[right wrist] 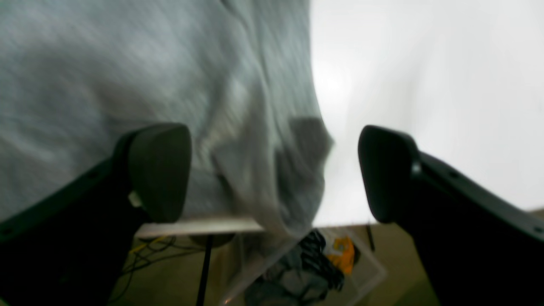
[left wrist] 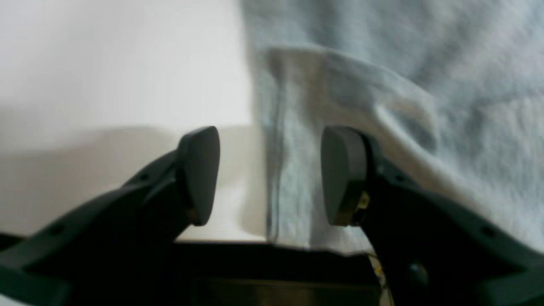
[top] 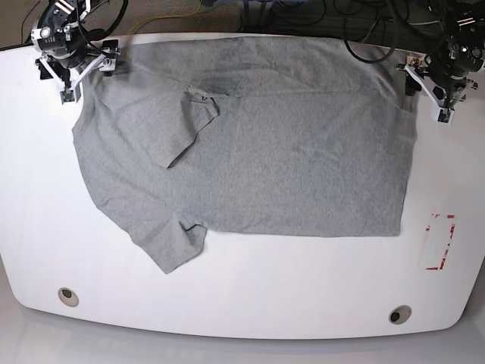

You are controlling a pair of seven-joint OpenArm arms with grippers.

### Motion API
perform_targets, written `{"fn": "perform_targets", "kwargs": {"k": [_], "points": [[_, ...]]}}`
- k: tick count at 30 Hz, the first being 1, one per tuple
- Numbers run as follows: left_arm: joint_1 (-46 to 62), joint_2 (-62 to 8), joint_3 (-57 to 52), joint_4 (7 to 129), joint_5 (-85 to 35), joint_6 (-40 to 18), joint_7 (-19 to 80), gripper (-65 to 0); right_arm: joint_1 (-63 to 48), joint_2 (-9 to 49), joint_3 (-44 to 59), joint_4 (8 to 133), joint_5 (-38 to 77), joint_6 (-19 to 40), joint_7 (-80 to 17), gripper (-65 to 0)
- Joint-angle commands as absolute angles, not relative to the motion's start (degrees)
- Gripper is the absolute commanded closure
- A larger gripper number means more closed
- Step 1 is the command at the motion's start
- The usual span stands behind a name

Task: Layout the t-shirt on the table in an organized manner, then fold the t-shirt properly
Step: 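Pull the shoulder edge away from the hem with both grippers, then release, then move the right gripper to the shirt's hem corner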

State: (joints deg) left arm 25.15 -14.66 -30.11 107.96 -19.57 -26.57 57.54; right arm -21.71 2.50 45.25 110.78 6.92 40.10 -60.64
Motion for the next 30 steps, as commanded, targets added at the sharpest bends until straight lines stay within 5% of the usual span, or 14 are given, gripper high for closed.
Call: {"fn": "perform_targets", "kwargs": {"k": [1, 21, 30], "points": [[24.13, -15.34, -31.08, 110.29, -20.53, -26.59, 57.63, -36.1, -21.32, 4.09, 45.67, 113.01, 7.25, 40.00, -59.91, -56.4], [8.04, -17.19, -32.40, 113.01, -20.26, -26.51, 61.14, -36.1, -5.76, 7.78, 44.88, 110.46, 6.90, 40.00, -59.91, -56.3], [-3.74, -17.36, -30.55, 110.29, -20.00, -26.24, 61.14, -36.1, 6.11, 14.02, 37.14, 95.08, 6.81, 40.00, -59.65, -56.3]]}}
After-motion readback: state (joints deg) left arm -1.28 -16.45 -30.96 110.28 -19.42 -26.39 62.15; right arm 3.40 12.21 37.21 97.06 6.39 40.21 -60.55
